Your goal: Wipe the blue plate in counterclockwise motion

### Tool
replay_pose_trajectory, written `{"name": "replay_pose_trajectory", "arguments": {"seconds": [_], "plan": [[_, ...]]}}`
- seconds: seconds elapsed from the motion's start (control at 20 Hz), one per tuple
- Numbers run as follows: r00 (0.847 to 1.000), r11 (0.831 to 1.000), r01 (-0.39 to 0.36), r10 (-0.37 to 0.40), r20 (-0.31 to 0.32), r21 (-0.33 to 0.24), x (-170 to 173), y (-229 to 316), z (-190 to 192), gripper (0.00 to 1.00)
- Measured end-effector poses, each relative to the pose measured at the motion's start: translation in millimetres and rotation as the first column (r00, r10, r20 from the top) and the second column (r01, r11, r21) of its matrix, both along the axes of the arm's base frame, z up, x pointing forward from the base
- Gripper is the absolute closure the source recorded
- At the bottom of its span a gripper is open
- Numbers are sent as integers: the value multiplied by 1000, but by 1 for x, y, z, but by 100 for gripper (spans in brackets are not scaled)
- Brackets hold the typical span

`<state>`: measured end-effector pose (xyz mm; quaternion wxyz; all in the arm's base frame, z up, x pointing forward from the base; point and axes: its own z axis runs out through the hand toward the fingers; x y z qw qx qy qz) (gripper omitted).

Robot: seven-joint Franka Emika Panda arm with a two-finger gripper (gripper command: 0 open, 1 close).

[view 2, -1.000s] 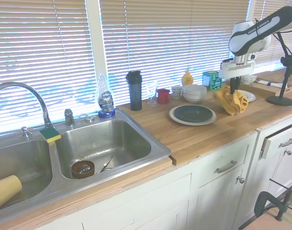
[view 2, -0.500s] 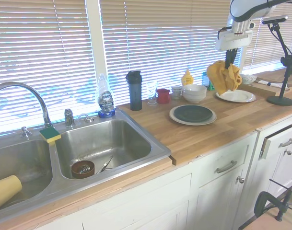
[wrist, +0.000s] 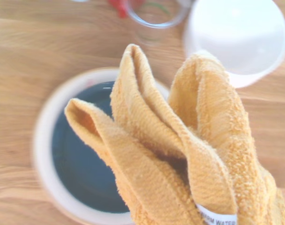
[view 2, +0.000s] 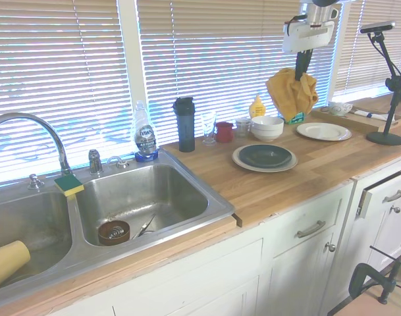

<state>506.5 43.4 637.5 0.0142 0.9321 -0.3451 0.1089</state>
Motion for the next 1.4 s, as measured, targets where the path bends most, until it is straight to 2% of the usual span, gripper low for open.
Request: {"name": "replay_pose_trajectory", "arguments": {"seconds": [0.3, 0.7, 1.05, 1.4], "plan": [[997, 998, -65, 65, -33, -6, 5, 36, -13, 100], [987, 992, -128, 127, -99, -1, 37, 63, -71, 100], [980, 992, -126, 125, -156, 7, 63, 63, -124, 100], [975, 996, -89, 90, -205, 12, 84, 41, -171, 100]]}}
